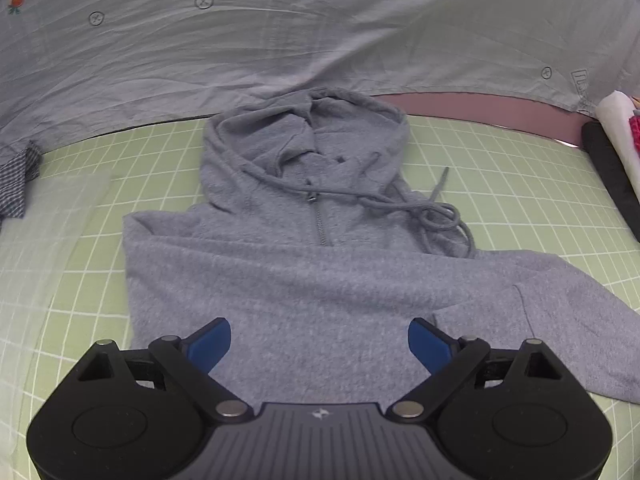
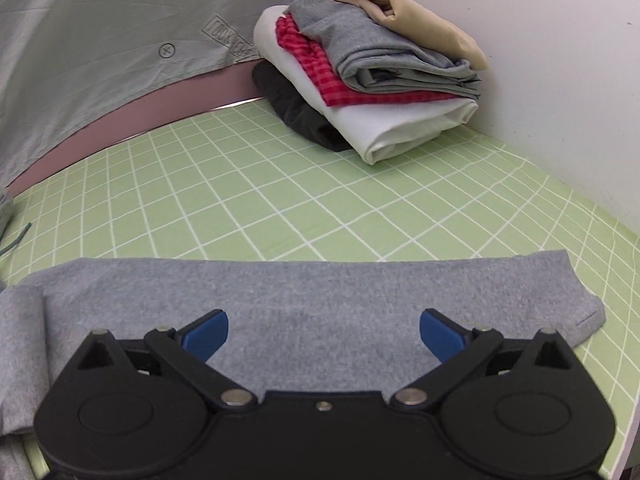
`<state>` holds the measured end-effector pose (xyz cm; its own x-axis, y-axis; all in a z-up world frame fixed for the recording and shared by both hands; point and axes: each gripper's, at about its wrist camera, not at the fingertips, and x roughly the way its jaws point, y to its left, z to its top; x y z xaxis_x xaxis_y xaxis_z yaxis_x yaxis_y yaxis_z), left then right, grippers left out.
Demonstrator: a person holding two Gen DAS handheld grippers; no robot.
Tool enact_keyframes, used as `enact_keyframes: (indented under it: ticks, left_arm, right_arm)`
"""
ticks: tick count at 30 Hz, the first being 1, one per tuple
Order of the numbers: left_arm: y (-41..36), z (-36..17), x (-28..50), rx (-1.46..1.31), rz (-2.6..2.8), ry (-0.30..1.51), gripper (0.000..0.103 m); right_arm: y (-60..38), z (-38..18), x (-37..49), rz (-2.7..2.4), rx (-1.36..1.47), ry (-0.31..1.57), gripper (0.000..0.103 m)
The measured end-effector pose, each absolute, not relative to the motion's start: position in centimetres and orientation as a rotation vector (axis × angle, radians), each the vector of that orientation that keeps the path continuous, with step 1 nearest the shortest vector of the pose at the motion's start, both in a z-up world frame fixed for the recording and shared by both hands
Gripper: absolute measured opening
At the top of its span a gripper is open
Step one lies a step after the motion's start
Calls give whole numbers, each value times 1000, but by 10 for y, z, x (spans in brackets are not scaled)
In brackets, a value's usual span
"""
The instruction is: Fold clothes
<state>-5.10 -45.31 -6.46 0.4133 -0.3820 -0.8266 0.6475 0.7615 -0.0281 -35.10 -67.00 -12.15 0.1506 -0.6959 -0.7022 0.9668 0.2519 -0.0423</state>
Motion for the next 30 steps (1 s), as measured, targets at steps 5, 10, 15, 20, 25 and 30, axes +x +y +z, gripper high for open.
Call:
enact_keyframes:
  ticks: [5, 10, 15, 20, 25, 30]
  left_arm:
    - [-481, -73, -53, 317, -749, 1006, 74]
    - [-500, -79, -60, 331, -823, 1032, 52]
    - [-506, -87, -67, 337, -871, 1059, 14]
    - [-494, -81, -64, 315, -875, 1048, 0]
    - [-477, -67, -57, 325, -847, 1008, 0]
    - [-446, -60, -31, 307, -754, 991, 1]
  right_arm:
    - [-679, -132, -364, -1346, 556, 706, 103]
    - [-681, -139, -368, -1385, 557, 734, 103]
    - [-680, -138, -366, -1390, 552, 736, 103]
    - [-681, -138, -363, -1374, 545, 740, 103]
    - [-681, -138, -362, -1364, 530, 747, 103]
    - [-680, -138, -363, -1361, 526, 743, 103]
